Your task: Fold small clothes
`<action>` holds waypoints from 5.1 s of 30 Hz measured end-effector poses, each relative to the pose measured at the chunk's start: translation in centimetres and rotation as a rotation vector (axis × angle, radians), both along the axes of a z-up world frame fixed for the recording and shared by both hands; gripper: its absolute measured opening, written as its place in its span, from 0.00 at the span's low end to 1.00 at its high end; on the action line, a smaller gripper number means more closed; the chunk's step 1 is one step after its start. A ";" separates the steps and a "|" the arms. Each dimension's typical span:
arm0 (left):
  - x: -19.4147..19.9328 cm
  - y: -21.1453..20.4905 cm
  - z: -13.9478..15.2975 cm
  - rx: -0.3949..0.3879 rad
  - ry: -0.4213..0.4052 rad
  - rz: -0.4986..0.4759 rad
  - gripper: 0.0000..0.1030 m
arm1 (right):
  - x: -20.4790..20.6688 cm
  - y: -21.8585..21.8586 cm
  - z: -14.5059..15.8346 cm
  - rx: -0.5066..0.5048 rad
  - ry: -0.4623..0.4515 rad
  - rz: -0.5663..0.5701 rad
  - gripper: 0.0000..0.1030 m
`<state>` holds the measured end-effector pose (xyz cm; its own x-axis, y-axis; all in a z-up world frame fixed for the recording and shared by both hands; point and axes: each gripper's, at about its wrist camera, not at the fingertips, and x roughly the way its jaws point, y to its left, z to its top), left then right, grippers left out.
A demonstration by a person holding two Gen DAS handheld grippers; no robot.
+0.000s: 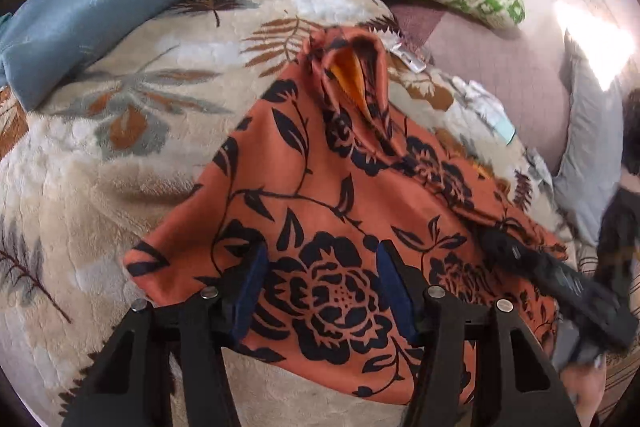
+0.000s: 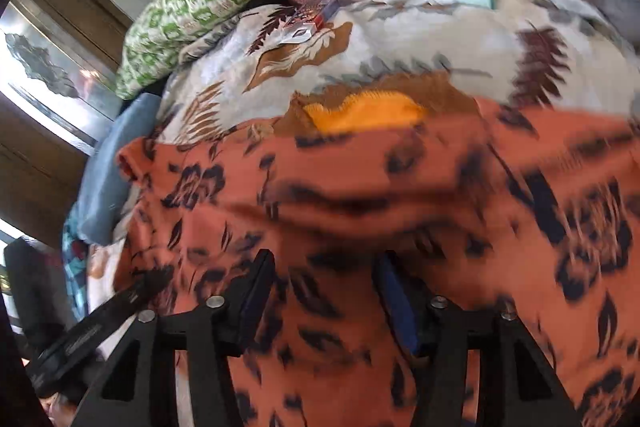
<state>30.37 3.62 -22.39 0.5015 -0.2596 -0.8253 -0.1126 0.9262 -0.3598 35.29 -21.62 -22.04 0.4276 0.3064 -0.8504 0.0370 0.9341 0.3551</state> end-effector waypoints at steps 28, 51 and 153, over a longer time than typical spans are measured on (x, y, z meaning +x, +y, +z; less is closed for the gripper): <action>0.4 7.2 -1.4 0.017 0.038 0.125 0.59 | 13.6 11.8 -2.7 -0.049 0.009 -0.048 0.52; 0.6 -3.3 -1.1 0.343 -0.062 -0.133 0.59 | -11.9 -10.7 -2.9 0.044 -0.019 -0.309 0.52; -7.3 -21.8 10.4 0.164 -0.374 -0.490 0.08 | -24.4 -25.4 1.0 0.510 -0.255 -0.734 0.69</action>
<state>23.04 -18.17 -11.96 0.6187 -0.4174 -0.6656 0.4442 0.8846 -0.1418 10.86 -47.00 -21.01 0.8180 0.1961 -0.5408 0.4213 0.4359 0.7953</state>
